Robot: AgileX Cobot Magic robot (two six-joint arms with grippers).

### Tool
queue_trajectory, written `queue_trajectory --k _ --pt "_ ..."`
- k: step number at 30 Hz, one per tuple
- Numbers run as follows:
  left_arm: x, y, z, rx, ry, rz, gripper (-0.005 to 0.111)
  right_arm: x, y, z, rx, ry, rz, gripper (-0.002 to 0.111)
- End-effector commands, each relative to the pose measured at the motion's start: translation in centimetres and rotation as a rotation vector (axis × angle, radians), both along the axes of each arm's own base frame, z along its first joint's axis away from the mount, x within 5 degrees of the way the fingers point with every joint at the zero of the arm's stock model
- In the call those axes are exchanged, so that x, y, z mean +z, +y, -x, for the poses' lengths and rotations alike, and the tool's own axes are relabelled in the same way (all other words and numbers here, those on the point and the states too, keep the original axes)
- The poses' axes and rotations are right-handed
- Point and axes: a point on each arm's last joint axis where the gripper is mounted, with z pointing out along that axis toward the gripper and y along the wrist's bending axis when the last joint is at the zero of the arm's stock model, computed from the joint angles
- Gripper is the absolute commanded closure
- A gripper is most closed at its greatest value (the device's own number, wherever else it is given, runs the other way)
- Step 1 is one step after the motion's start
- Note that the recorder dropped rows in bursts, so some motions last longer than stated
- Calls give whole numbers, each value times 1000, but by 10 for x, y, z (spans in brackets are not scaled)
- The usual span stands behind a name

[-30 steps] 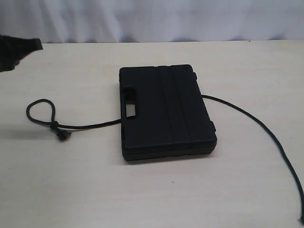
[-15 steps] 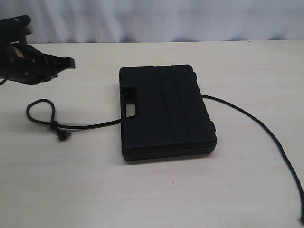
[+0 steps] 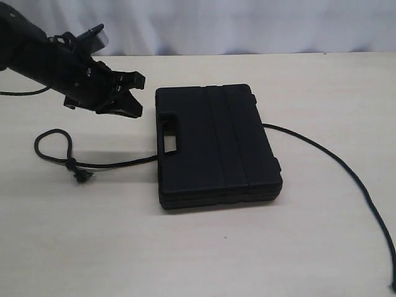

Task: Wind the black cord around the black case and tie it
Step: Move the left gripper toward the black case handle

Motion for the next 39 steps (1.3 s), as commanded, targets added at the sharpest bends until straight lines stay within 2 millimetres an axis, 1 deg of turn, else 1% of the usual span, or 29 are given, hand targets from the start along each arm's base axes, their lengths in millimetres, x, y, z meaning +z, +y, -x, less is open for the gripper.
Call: queue_trajectory --k 1,6,9,12,19,21,23,25,26,27,28,29,30,32,33,35,39 --pt "-23 4 -9 -60 31 151 107 0 0 0 -3 -6 -6 104" --pt "-56 13 -17 -49 64 200 107 0 0 0 -3 -6 -6 104" --pt "-67 18 -22 -29 55 223 107 0 0 0 -3 -6 -6 104" --pt "-74 22 -24 -21 48 221 107 0 0 0 -3 -6 -6 104" --pt "-83 19 -23 -20 68 212 106 0 0 0 -3 -6 -6 104" --pt "-83 16 -22 -30 65 207 103 0 0 0 -3 -6 -6 104" --pt "-84 11 -21 -43 61 203 94 0 0 0 -3 -6 -6 104" --pt "-85 9 -21 -45 52 188 82 0 0 0 -3 -6 -6 104" --pt "-85 8 -21 -44 50 183 73 0 0 0 -3 -6 -6 104" --pt "-85 8 -21 -43 48 179 67 0 0 0 -3 -6 -6 104" --pt "-85 8 -22 -40 46 175 55 0 0 0 -3 -6 -6 104" --pt "-85 8 -22 -40 47 178 48 0 0 0 -3 -6 -6 104" --pt "-85 6 -21 -43 47 178 46 0 0 0 -3 -6 -6 104" --pt "-85 3 -20 -47 45 173 46 0 0 0 -3 -6 -6 104" --pt "-85 0 -19 -55 45 171 46 0 0 0 -3 -6 -6 104" --pt "-85 -14 -16 -70 42 173 46 0 0 0 -3 -6 -6 104" --pt "-88 -24 -16 -46 23 140 46 0 0 0 -3 -6 -6 104"
